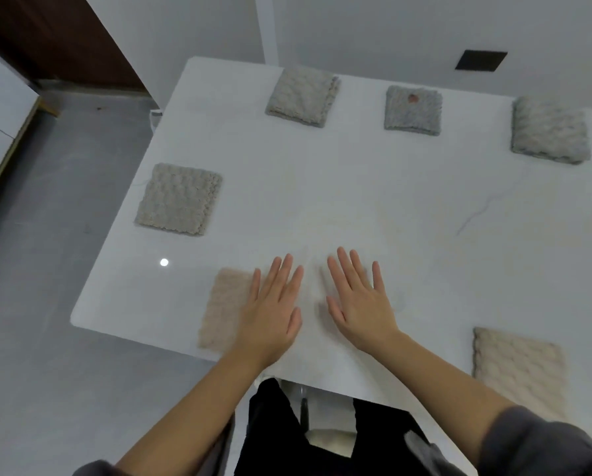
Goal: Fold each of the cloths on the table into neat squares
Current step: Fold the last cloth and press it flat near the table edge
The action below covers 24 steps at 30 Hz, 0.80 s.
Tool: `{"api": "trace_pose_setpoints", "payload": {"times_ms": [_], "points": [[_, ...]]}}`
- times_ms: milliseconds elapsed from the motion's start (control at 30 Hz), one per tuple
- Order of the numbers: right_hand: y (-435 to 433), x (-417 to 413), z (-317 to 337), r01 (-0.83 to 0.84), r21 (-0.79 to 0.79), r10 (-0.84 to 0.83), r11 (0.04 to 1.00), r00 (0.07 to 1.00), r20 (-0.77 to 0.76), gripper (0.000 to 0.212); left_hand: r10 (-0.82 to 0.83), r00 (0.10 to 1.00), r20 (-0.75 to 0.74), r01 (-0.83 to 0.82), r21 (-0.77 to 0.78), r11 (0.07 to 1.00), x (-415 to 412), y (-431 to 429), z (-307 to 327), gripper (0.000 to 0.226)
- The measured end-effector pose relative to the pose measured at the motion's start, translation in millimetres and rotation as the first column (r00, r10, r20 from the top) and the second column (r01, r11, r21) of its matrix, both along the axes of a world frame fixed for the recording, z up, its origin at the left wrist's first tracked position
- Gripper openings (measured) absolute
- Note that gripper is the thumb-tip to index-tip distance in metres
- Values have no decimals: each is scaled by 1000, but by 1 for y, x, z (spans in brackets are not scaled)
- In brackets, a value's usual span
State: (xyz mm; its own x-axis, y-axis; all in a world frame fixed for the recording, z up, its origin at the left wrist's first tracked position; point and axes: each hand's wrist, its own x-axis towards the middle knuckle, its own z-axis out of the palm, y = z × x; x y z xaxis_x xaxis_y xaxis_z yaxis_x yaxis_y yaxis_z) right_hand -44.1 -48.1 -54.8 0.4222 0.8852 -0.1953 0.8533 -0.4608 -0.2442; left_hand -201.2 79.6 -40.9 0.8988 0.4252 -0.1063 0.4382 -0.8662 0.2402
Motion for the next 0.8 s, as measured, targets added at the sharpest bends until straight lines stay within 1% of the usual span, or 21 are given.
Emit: {"api": "trace_pose_setpoints", "payload": {"times_ms": [167,233,300,433,533,633,800], "points": [[-43,58,1,-84,-48,85,995,996,23,62,81,997,-10,-80,10,997,50,-56,-7,64],[-54,75,0,-97,-69,99,993,995,22,62,119,993,16,-119,-26,993,65,-74,-5,63],[-60,84,-3,-114,-83,116,990,993,18,63,144,989,33,-143,-50,989,73,-86,-5,63],[-58,99,-6,-139,-70,141,988,990,15,63,173,985,4,-173,-60,983,85,-92,-12,61],[-55,107,-5,-128,-45,129,991,991,40,62,163,987,-6,-163,-76,984,95,-88,-20,61],[-57,116,-7,-97,-27,98,995,994,56,61,113,993,-15,-114,-66,991,106,-82,-25,61],[-77,126,-4,-48,-25,49,999,998,39,62,43,999,-20,-44,-70,997,120,-91,-23,60]]}}
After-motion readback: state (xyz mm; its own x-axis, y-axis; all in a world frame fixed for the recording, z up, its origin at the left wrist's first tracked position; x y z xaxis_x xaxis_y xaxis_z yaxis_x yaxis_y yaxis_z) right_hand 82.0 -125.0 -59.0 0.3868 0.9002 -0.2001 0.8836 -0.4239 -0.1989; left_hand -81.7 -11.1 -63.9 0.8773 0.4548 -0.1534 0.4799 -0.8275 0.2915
